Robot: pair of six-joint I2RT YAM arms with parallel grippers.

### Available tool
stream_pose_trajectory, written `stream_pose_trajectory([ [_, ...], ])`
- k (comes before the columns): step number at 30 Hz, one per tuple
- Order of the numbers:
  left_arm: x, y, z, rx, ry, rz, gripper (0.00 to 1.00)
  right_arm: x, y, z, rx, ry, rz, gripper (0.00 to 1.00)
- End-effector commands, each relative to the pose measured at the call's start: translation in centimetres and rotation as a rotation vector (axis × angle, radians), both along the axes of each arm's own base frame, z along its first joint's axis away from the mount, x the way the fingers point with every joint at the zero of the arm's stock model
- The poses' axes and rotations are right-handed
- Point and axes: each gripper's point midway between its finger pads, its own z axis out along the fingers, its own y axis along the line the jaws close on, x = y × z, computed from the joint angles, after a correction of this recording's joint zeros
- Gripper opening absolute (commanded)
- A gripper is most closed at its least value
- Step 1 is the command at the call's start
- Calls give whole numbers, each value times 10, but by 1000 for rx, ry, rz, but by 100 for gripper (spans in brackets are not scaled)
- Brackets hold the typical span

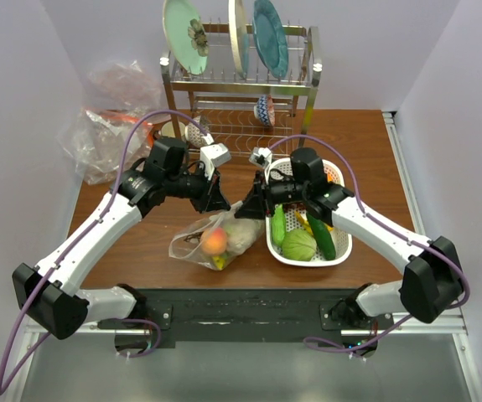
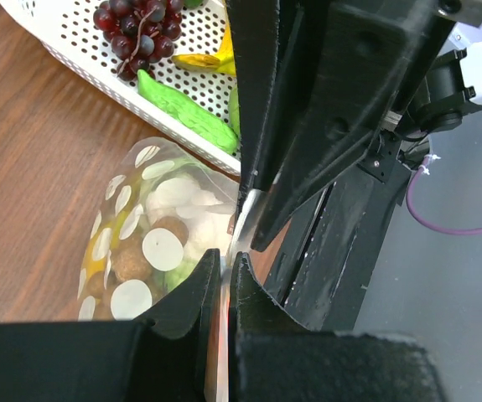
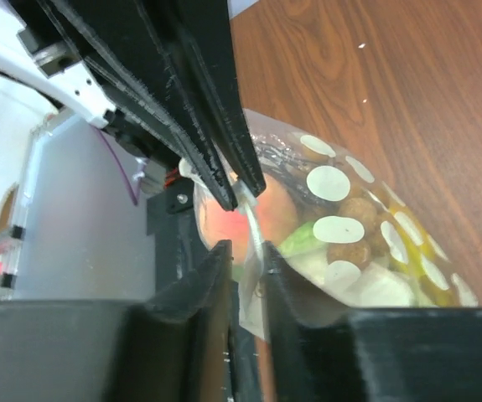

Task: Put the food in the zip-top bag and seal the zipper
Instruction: Zip the zipper food storage bag.

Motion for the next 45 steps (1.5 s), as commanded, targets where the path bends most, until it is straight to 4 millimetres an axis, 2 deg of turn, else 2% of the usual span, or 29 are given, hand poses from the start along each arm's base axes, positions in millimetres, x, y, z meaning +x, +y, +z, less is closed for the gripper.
stream_pose_trajectory([
  [1, 0, -3, 17, -32, -38, -6, 0, 14, 6, 24, 39, -61, -49, 6],
  [2, 0, -3, 17, -32, -39, -5, 0, 18, 5, 24, 33, -62, -76, 0],
  [7, 0, 0, 17, -23, -45, 4, 0, 45, -10, 31, 10, -89, -292, 0],
  [11, -1, 2, 18, -23, -54, 10, 0, 71, -33, 46, 36, -101, -480, 0],
  [15, -1, 2, 15, -20, -52, 13, 0, 83, -53, 65, 60, -126, -599, 0],
  [22, -1, 6, 15, -11, -56, 32, 0, 111, -90, 59, -30, -120, -868, 0],
  [34, -5, 12, 17, 1, -49, 62, 0, 133, -140, 40, -153, -91, -1146, 0],
  [45, -4, 19, 16, 36, -24, 109, 0, 140, -169, 50, -198, -149, -1264, 0],
])
